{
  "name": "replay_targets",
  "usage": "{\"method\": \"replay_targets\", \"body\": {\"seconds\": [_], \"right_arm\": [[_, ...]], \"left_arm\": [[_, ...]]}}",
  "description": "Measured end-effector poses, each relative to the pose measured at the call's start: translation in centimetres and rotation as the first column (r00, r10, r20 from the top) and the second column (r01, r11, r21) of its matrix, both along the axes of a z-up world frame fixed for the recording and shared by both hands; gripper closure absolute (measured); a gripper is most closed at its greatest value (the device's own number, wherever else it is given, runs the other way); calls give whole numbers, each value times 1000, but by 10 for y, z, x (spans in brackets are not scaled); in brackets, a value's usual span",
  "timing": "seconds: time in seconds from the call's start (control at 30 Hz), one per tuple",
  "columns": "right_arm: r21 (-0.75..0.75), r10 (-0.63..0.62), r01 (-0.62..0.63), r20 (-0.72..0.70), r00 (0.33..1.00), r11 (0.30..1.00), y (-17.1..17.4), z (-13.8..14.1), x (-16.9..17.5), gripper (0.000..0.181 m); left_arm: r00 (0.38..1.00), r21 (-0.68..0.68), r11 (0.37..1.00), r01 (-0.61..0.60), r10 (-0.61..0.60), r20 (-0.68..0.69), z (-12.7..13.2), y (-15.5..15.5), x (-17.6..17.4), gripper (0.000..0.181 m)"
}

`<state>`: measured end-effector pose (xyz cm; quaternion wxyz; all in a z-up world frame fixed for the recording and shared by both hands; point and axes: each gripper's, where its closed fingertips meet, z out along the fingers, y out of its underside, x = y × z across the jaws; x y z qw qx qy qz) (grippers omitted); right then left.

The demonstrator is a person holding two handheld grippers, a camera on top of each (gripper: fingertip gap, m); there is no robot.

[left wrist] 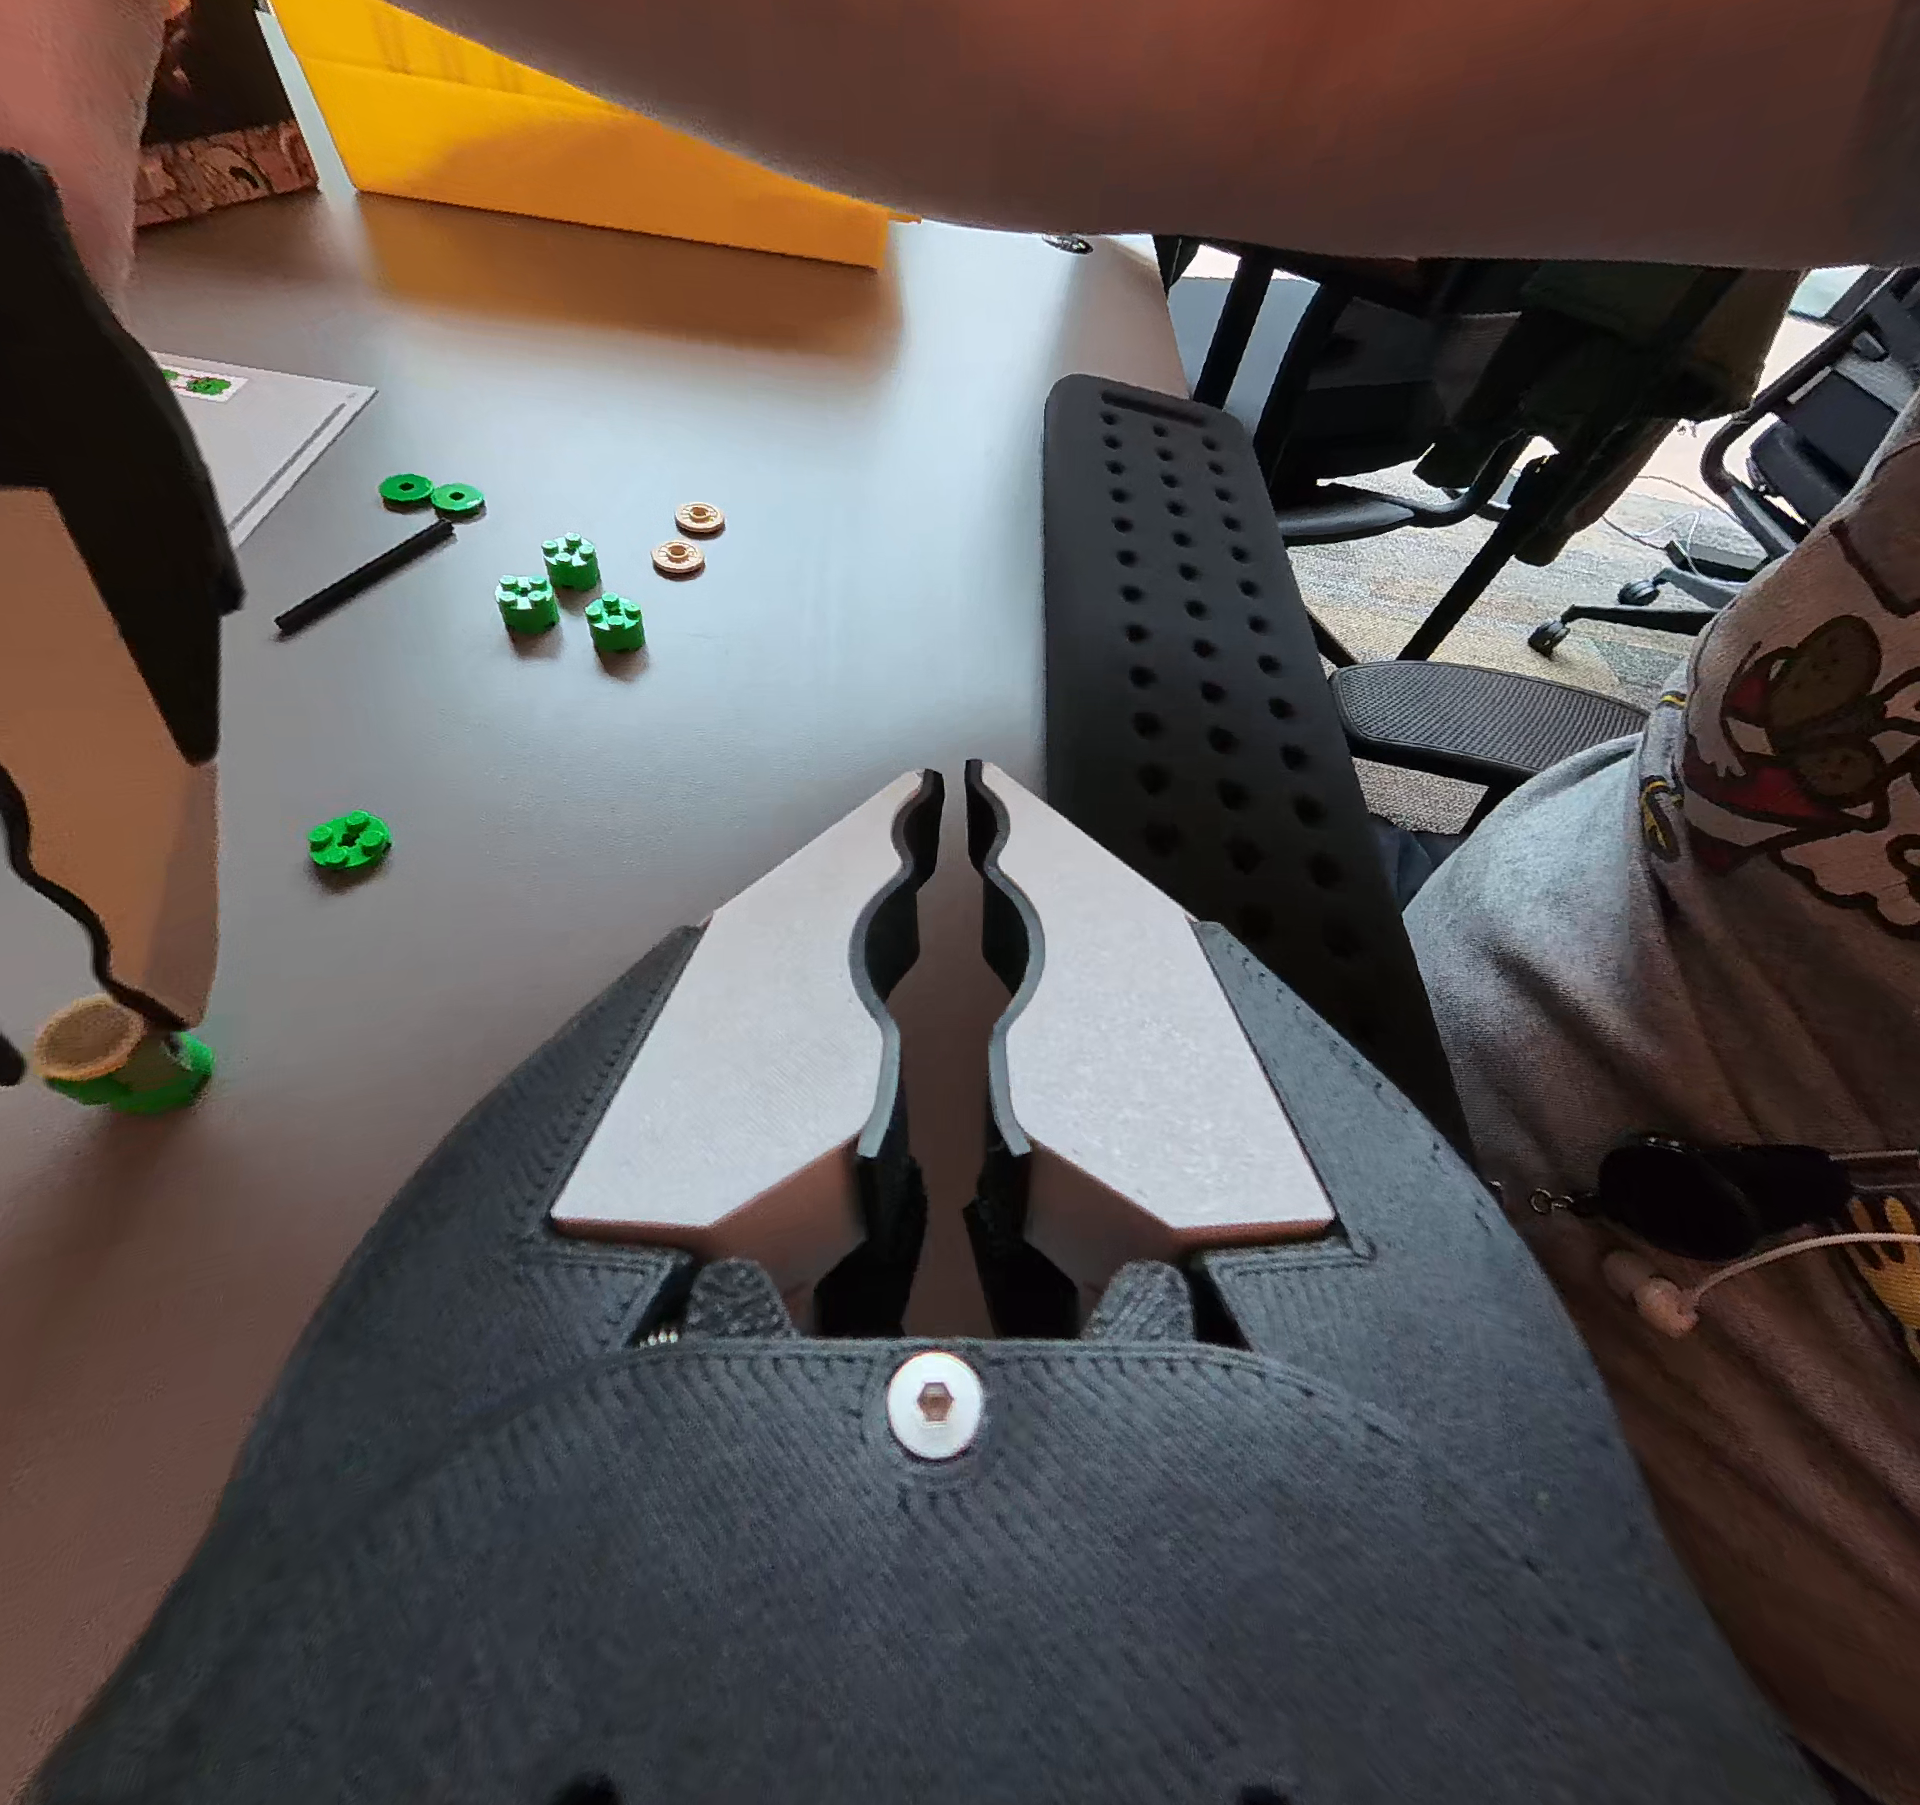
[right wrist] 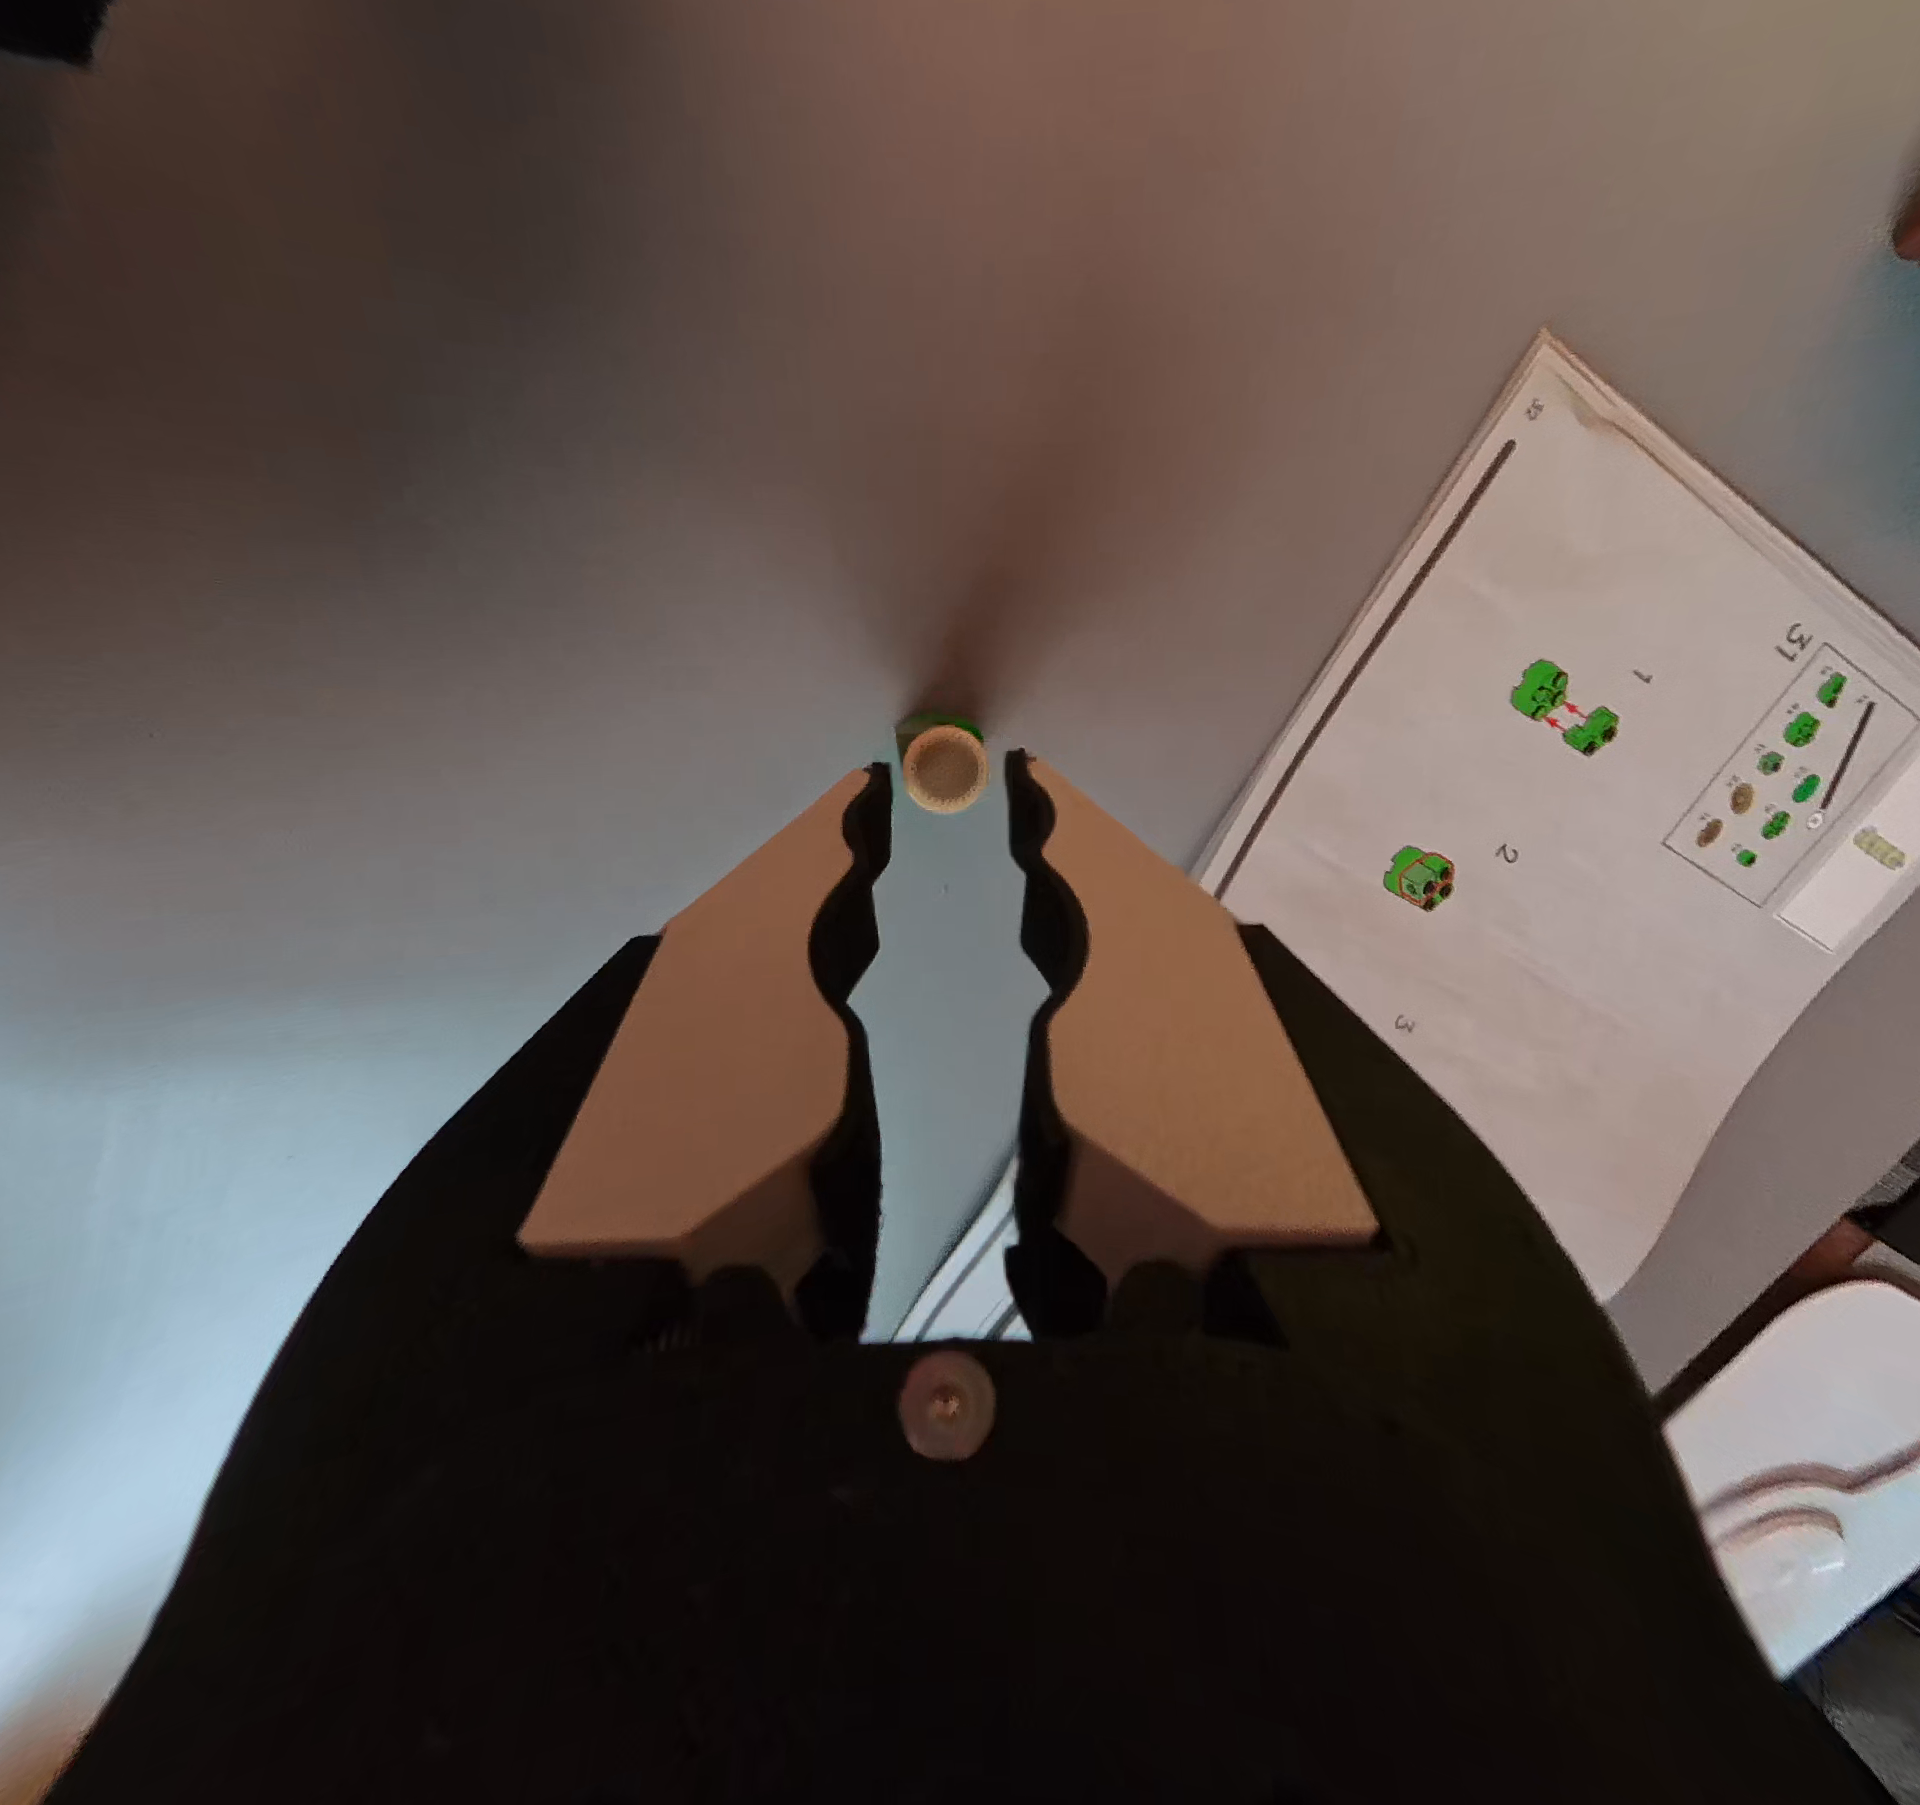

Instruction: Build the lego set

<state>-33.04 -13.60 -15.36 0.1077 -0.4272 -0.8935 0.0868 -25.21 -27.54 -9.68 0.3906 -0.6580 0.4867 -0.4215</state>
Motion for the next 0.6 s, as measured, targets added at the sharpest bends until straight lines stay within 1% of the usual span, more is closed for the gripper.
{"method": "replay_targets", "body": {"seconds": [0.07, 0.13, 0.17, 0.23, 0.27, 0.3, 0.33, 0.4, 0.43, 0.47, 0.5, 0.57, 0.6], "right_arm": [[18, -4, 3, 9, 1000, 1000, 1, 0, 5, 155], [33, 5, -3, -51, 999, 999, 1, 9, 7, 151], [49, -8, 13, -90, 996, 999, 3, 16, 10, 149], [68, -53, 71, -234, 971, 995, 10, 39, 14, 147], [77, -89, 120, -327, 941, 990, 15, 55, 19, 147], [80, -131, 180, -422, 897, 980, 23, 74, 28, 147], [73, -180, 252, -518, 836, 965, 32, 94, 39, 147], [35, -285, 415, -674, 682, 909, 55, 133, 73, 148], [26, -319, 496, -736, 597, 868, 67, 152, 93, 148], [38, -326, 576, -793, 514, 816, 80, 170, 114, 148], [65, -314, 647, -834, 453, 760, 90, 186, 134, 148], [102, -295, 760, -882, 367, 642, 105, 213, 170, 135], [84, -300, 799, -900, 318, 596, 109, 223, 184, 128]], "left_arm": [[1000, -11, 1000, 8, -8, 3, 0, -1, 0, 179], [1000, -16, 1000, 7, -7, 8, 0, -1, 0, 179], [1000, -17, 1000, 4, -4, 10, 0, -1, -1, 178], [1000, -15, 1000, -8, 8, 11, 1, 2, -2, 178], [1000, -16, 1000, -18, 18, 10, 1, 3, -3, 177], [1000, -18, 999, -30, 30, 8, 0, 6, -4, 176], [999, -20, 999, -41, 41, 9, 0, 8, -5, 176], [998, -22, 997, -67, 68, 10, 0, 13, -7, 175], [996, -18, 996, -86, 86, 7, 0, 16, -8, 174], [994, -9, 994, -109, 109, 4, 0, 20, -10, 174], [990, 10, 990, -139, 139, 2, 0, 25, -12, 174], [980, 65, 978, -197, 197, -1, 1, 35, -17, 174], [975, 90, 971, -220, 221, 2, 3, 39, -19, 175]]}}
